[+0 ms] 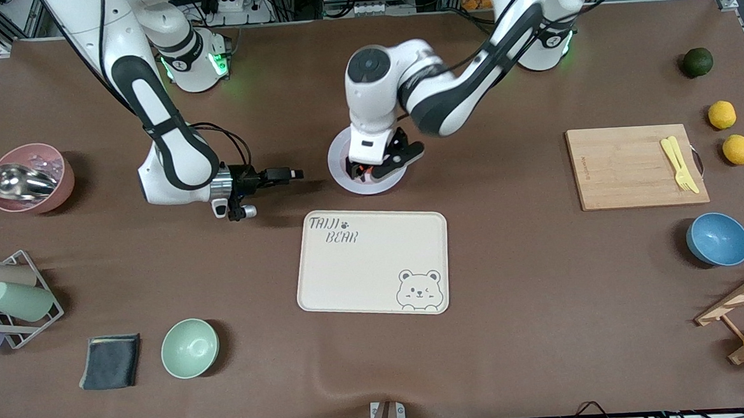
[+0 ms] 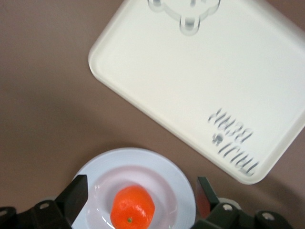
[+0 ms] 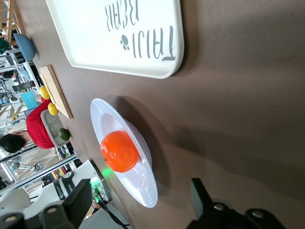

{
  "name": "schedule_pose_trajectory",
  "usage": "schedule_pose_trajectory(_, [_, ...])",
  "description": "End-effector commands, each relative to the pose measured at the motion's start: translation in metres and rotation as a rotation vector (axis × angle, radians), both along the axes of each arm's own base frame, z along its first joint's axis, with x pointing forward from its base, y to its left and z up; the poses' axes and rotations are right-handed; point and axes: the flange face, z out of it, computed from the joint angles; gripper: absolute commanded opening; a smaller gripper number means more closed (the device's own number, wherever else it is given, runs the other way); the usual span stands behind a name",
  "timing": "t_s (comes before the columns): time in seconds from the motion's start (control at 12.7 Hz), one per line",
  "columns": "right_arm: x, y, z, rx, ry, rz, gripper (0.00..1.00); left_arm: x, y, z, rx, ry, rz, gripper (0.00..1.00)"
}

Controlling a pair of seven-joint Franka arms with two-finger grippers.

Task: Place orange and plate with both arms
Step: 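Lower the orange onto the white plate while the right gripper approaches, then withdraw the left gripper while the right gripper reaches the plate rim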

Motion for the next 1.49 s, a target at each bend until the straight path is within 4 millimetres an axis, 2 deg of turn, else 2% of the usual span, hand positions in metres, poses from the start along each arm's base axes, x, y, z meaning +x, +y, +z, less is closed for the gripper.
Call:
schedule_pose_trajectory(0.0, [-0.012, 0.016, -0.008, 0.026, -0.058, -0.002, 0.84, 0.029, 0.059, 0.065, 0.019, -0.080, 0.004, 1.00])
schedule_pose_trajectory(0.16, [-0.019, 0.032, -0.010, 0.051, -0.094, 0.028, 0.83, 0.073, 0.123, 0.113, -0.060, -0.067, -0.022, 1.00])
schedule_pose_trajectory(0.24, [-0.021, 0.037, -0.009, 0.063, -0.121, 0.052, 0.83, 0.087, 0.152, 0.131, -0.073, -0.067, -0.081, 1.00])
schedule_pose_trajectory(0.47, [-0.039, 0.071, -0.015, 0.121, -0.151, 0.048, 0.83, 0.128, 0.238, 0.163, 0.000, -0.026, -0.208, 1.00])
schedule_pose_trajectory(0.55, [-0.042, 0.072, -0.025, 0.131, -0.170, 0.051, 0.79, 0.140, 0.267, 0.172, 0.006, -0.013, -0.220, 1.00])
schedule_pose_trajectory(0.63, [-0.042, 0.066, -0.034, 0.138, -0.187, 0.063, 0.76, 0.139, 0.279, 0.182, 0.013, -0.010, -0.274, 1.00])
schedule_pose_trajectory(0.71, [-0.038, 0.059, -0.036, 0.140, -0.188, 0.049, 0.76, 0.141, 0.309, 0.189, 0.043, 0.011, -0.293, 1.00])
schedule_pose_trajectory(0.79, [-0.036, 0.058, -0.036, 0.140, -0.192, 0.047, 0.75, 0.140, 0.328, 0.196, 0.052, 0.032, -0.326, 1.00])
schedule_pose_trajectory(0.86, [-0.035, 0.055, -0.037, 0.138, -0.191, 0.042, 0.74, 0.139, 0.358, 0.214, 0.038, 0.034, -0.349, 1.00])
schedule_pose_trajectory(1.1, [-0.042, 0.063, -0.046, 0.129, -0.175, 0.042, 0.69, 0.133, 0.435, 0.233, 0.035, 0.064, -0.481, 1.00])
schedule_pose_trajectory(1.18, [-0.044, 0.064, -0.048, 0.131, -0.173, 0.043, 0.68, 0.129, 0.447, 0.238, 0.037, 0.073, -0.487, 1.00])
schedule_pose_trajectory(1.26, [-0.044, 0.064, -0.049, 0.131, -0.170, 0.043, 0.66, 0.116, 0.448, 0.250, 0.039, 0.086, -0.496, 1.00])
schedule_pose_trajectory(1.41, [-0.048, 0.063, -0.057, 0.125, -0.156, 0.043, 0.65, 0.110, 0.450, 0.248, 0.039, 0.107, -0.494, 1.00])
